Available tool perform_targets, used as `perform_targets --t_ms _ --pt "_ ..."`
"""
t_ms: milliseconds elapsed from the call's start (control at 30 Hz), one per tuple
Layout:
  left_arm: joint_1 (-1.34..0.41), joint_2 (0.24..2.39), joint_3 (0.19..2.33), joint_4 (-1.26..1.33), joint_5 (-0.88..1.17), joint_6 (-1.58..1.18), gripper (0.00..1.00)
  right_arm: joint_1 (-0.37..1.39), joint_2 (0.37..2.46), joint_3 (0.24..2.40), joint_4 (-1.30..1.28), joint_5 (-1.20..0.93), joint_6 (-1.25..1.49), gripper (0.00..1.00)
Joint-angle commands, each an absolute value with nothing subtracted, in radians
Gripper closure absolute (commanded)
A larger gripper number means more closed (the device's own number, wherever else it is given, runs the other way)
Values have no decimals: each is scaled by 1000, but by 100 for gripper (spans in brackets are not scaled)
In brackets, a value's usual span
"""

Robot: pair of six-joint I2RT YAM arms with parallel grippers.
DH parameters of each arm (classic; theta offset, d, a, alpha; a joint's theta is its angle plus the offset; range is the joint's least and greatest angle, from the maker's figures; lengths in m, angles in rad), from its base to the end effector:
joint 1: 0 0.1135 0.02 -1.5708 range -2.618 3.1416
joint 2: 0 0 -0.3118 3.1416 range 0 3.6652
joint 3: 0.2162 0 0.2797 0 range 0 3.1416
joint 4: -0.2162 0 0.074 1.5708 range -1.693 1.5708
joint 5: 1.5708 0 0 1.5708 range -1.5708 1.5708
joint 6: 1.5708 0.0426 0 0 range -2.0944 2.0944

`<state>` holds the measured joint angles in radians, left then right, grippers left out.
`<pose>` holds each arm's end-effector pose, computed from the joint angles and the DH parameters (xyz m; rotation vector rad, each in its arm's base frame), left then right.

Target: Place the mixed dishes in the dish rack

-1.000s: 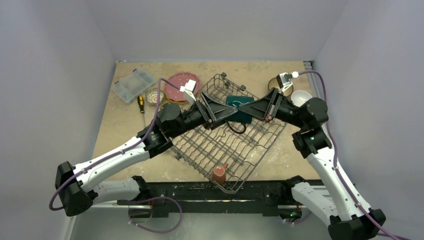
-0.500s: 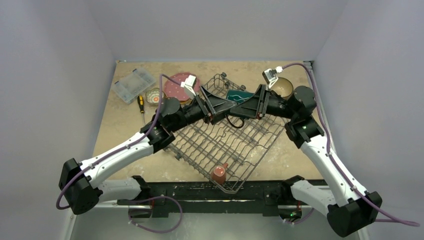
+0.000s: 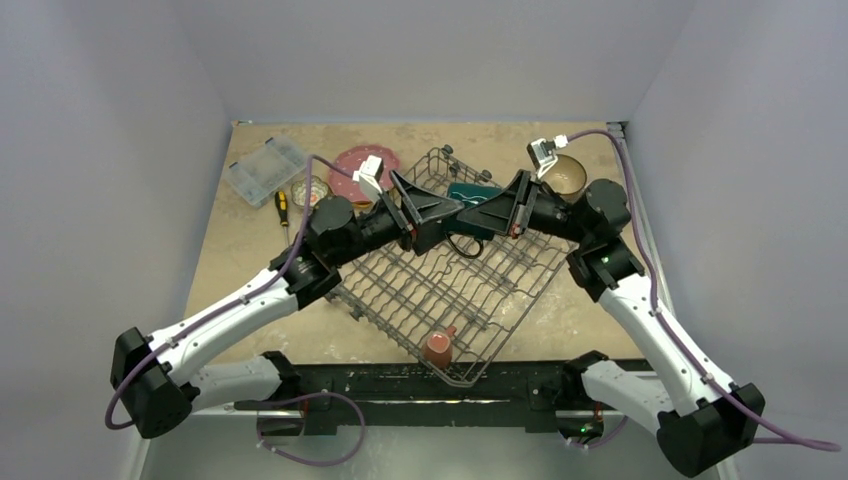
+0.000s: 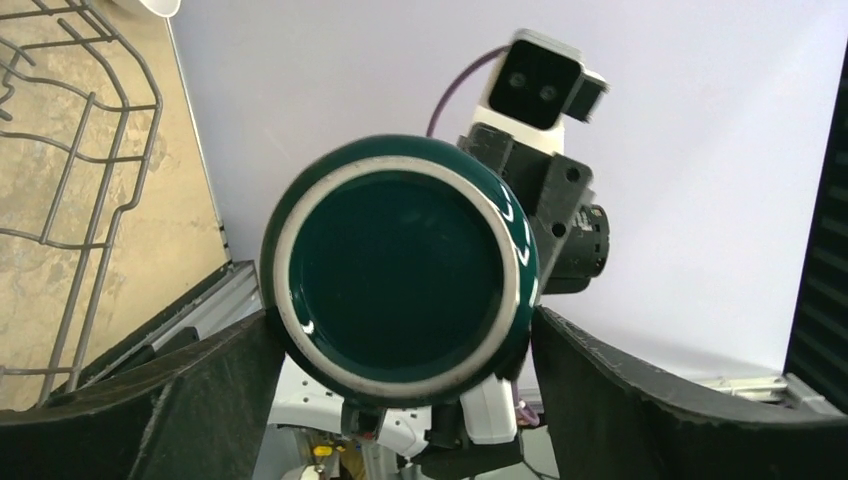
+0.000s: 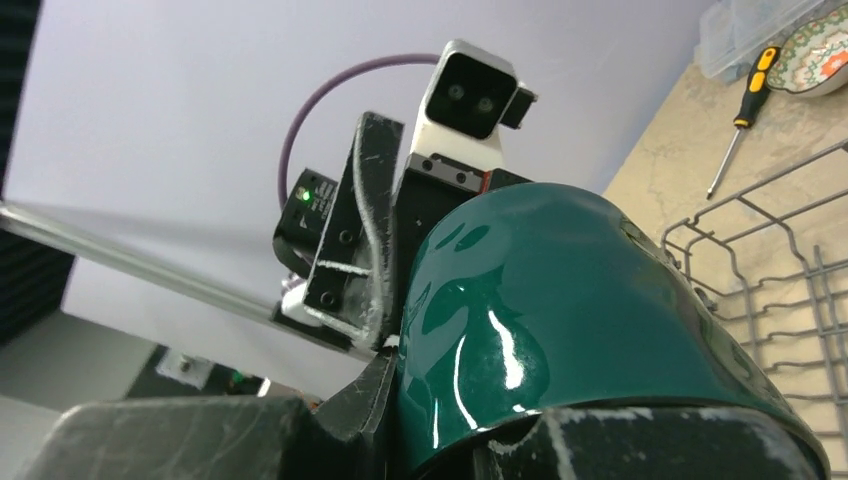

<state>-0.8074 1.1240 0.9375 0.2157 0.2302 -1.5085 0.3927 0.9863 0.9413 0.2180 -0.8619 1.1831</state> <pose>0.1868 -0.2092 0.4064 -0.4451 1.8833 -1.9015 0.1944 0.1155 0.4387 -0.1861 1.7588 1.8119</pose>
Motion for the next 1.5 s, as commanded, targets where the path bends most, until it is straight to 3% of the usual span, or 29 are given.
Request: perform_targets --t_ms 0,233,533,600,733,1033,1167,1333,1467 --pt "-806 1048 923 305 223 -1464 7 386 936 868 411 -761 1405 100" --pt "-828 958 875 216 177 -1423 6 381 888 824 427 -708 1447 100" --pt "-842 1105 989 253 287 -1414 42 381 914 878 425 -682 1422 100" --pt "-843 1128 1007 260 306 -1415 45 379 914 884 434 -655 1425 100" --pt "-837 1156 1030 236 328 -1427 42 379 931 909 470 -630 1431 100" --pt "-785 1084 1029 8 247 -1429 14 353 927 907 505 -591 1416 100" --pt "-770 1092 1024 -36 257 -1454 12 354 949 895 562 -601 1441 100" --pt "-771 1158 1050 89 330 -1460 26 354 977 890 617 -610 1468 100" --pt "-783 1250 1060 256 409 -1527 46 354 983 884 633 -613 1472 100"
